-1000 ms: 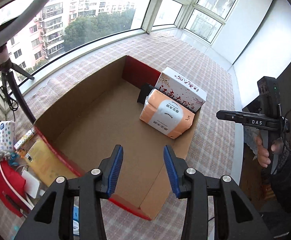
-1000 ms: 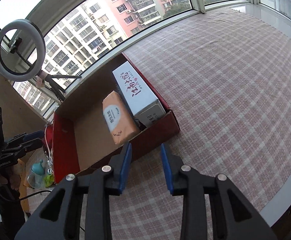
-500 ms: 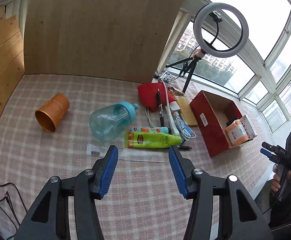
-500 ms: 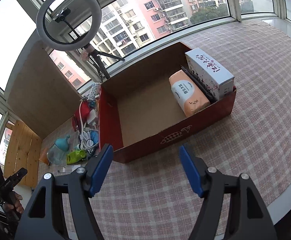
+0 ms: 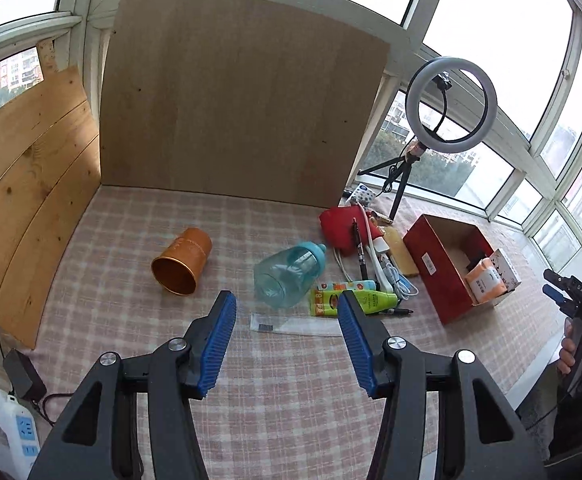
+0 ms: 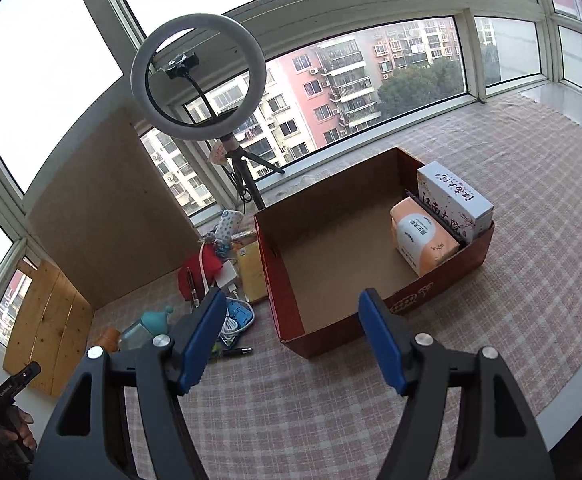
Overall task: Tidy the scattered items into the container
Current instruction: 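Swing both tools away from the red box toward the scattered items, then move the open right tool down to the clear teal-capped bottle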
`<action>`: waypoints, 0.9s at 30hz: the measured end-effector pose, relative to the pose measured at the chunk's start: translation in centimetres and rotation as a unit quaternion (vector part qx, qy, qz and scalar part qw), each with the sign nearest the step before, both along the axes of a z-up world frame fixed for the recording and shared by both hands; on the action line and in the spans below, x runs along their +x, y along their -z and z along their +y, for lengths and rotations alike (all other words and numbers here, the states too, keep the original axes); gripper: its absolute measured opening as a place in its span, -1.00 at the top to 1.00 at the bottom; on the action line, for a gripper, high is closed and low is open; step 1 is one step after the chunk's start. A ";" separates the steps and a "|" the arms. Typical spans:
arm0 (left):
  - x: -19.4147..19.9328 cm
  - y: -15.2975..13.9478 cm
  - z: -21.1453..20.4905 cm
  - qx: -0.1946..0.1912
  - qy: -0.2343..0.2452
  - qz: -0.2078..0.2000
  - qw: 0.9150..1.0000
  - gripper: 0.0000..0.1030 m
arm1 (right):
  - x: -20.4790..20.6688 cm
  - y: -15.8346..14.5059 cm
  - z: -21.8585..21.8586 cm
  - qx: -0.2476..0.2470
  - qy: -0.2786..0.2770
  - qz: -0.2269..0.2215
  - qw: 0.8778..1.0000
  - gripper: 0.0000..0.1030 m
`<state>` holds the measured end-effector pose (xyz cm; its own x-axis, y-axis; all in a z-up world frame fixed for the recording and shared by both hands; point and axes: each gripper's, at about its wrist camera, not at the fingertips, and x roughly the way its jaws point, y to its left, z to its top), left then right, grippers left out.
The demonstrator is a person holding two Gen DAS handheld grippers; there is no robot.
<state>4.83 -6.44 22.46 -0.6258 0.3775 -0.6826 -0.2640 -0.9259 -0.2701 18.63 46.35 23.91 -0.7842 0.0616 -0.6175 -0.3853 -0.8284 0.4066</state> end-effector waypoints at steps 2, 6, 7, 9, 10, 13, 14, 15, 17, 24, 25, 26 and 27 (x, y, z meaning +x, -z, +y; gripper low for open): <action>-1.2 0.0 0.1 0.003 0.016 0.003 1.000 -0.01 | 0.6 -0.3 0.1 -0.014 0.015 0.013 1.000 -0.32; -4.0 1.4 0.9 0.009 0.052 -0.006 0.999 -0.02 | 0.3 0.2 -0.5 -0.037 0.031 0.011 0.999 -0.32; -4.9 2.0 1.2 0.011 0.060 -0.011 0.998 -0.02 | -0.1 0.4 -0.9 -0.043 0.026 0.009 0.999 -0.32; -6.8 3.1 1.5 0.015 0.077 -0.022 0.997 -0.05 | -1.3 0.6 -1.9 -0.049 0.015 0.004 0.999 -0.32; -7.7 3.7 1.7 0.014 0.084 -0.028 0.996 -0.08 | -2.1 0.7 -2.5 -0.048 0.007 0.002 0.999 -0.32; -10.2 5.8 2.6 0.006 0.105 -0.047 0.993 -0.10 | -4.9 0.7 -5.5 -0.027 -0.022 -0.012 0.999 -0.32; -11.0 6.5 2.9 0.001 0.112 -0.055 0.992 -0.10 | -6.1 0.9 -6.7 -0.024 -0.037 -0.017 0.999 -0.32; -11.7 7.2 3.3 -0.004 0.119 -0.062 0.991 -0.10 | -7.3 1.3 -8.0 -0.023 -0.052 -0.023 0.998 -0.32; -13.0 8.4 3.9 -0.014 0.133 -0.072 0.988 -0.10 | -10.0 2.4 -10.3 -0.024 -0.078 -0.042 0.996 -0.32; -15.8 11.9 4.9 -0.026 0.166 -0.106 0.980 -0.10 | -17.9 9.3 -18.6 -0.052 -0.167 -0.128 0.976 -0.32; -16.0 12.3 4.9 -0.026 0.168 -0.111 0.979 -0.10 | -18.1 10.0 -19.3 -0.049 -0.170 -0.135 0.975 -0.32; -16.0 12.6 5.0 -0.026 0.172 -0.112 0.978 -0.10 | -18.4 10.7 -19.9 -0.047 -0.174 -0.144 0.973 -0.32; -15.9 12.9 5.1 -0.026 0.175 -0.112 0.978 -0.10 | -18.5 11.4 -20.1 -0.046 -0.174 -0.153 0.972 -0.32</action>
